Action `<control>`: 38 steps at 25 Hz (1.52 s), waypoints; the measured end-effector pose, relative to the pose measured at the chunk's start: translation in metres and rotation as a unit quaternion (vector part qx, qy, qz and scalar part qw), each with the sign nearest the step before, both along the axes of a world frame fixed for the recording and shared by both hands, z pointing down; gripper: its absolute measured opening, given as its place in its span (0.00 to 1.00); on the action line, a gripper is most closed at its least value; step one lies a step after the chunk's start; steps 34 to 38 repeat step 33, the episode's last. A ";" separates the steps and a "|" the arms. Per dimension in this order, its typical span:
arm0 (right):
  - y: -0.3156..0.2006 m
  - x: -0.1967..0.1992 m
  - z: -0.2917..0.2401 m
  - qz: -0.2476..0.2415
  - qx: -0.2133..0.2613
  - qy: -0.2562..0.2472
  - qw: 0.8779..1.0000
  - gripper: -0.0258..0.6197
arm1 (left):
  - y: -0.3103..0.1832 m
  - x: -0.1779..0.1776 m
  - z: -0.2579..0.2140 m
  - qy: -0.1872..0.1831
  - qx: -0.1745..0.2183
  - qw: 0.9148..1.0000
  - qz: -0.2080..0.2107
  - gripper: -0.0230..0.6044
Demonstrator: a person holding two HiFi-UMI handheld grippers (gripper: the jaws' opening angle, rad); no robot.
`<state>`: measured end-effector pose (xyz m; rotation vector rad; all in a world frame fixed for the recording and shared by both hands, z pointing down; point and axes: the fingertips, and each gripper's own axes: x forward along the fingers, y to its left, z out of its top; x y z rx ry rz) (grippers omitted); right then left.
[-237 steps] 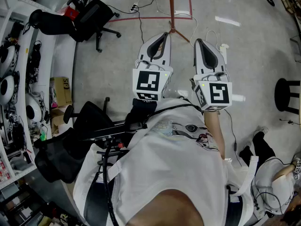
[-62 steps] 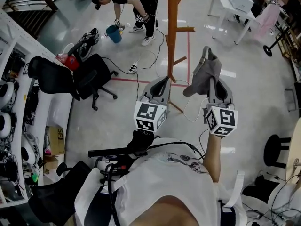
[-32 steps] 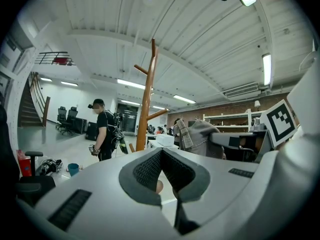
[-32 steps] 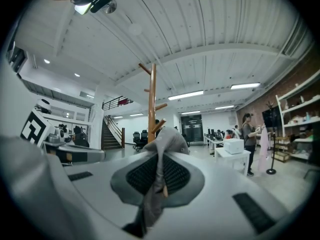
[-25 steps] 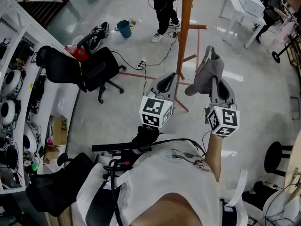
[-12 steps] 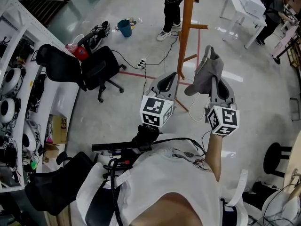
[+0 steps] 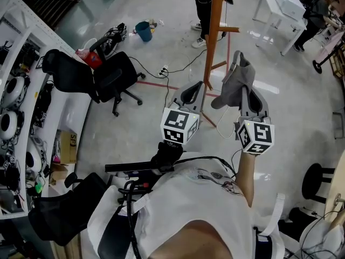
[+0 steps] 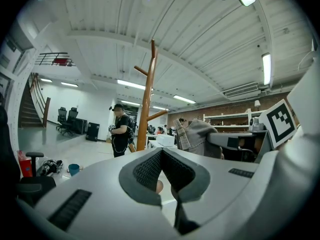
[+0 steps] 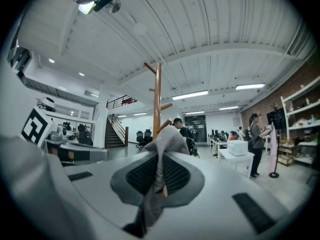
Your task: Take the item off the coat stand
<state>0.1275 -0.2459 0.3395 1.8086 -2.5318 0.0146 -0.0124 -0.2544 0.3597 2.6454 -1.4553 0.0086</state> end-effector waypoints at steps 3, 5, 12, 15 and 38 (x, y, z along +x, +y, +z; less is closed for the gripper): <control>0.002 -0.001 0.000 0.000 0.002 0.005 1.000 0.07 | 0.001 0.000 0.000 0.000 0.000 1.000 0.000 0.04; 0.001 0.000 0.000 0.000 0.002 0.009 1.000 0.07 | 0.000 0.001 0.000 0.001 0.000 1.000 0.001 0.04; -0.001 0.002 -0.003 -0.002 0.003 0.012 1.000 0.07 | -0.003 0.005 -0.003 0.002 -0.001 1.000 0.002 0.04; 0.001 0.001 -0.001 -0.003 0.003 0.009 1.000 0.07 | -0.001 0.005 -0.001 0.002 -0.001 1.000 0.002 0.04; -0.003 0.000 -0.002 -0.011 0.006 0.008 1.000 0.07 | -0.006 0.008 0.001 0.003 -0.005 1.000 0.003 0.04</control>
